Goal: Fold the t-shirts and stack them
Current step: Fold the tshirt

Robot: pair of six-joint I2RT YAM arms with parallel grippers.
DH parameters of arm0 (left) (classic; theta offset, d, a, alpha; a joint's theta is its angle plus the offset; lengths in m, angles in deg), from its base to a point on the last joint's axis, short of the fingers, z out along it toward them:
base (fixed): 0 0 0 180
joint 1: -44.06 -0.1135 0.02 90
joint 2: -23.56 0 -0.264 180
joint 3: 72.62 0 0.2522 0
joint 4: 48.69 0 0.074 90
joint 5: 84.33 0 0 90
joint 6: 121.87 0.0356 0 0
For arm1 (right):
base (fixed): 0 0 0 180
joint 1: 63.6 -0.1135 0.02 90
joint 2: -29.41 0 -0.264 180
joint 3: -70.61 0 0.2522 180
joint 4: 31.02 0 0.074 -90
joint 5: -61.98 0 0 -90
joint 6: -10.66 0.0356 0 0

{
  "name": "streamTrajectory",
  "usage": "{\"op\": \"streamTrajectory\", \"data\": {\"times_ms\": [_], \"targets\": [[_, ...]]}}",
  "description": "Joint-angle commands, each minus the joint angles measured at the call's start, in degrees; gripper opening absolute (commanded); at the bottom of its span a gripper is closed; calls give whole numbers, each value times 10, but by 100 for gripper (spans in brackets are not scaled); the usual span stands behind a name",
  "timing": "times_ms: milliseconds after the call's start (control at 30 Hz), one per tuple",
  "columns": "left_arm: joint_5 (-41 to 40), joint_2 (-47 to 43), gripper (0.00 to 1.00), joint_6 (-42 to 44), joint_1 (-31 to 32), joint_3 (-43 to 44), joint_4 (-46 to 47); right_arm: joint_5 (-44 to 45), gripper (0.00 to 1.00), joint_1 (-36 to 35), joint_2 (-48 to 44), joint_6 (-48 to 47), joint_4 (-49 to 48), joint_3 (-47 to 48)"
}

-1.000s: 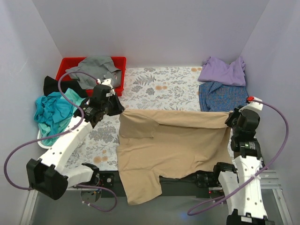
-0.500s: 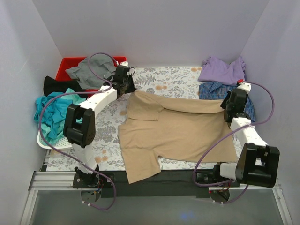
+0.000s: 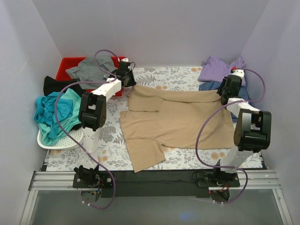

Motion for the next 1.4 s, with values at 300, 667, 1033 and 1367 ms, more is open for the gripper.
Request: {"op": "streamTrajectory", "data": {"times_ms": [300,667,1033,1367], "targets": [[-34,1,29,29,-14,51,-8,63,99,-2,-35,-58,-47,11],[240,-84,26,-1,1,2,-68,-57,90,-5,-131,4,140,-6],[178,-350,25,-23,34,-393,-81,6,93,-21,-365,76,363,-159],[145,-513,25,-81,59,-554,-142,1,93,-28,-507,181,466,-259]]}}
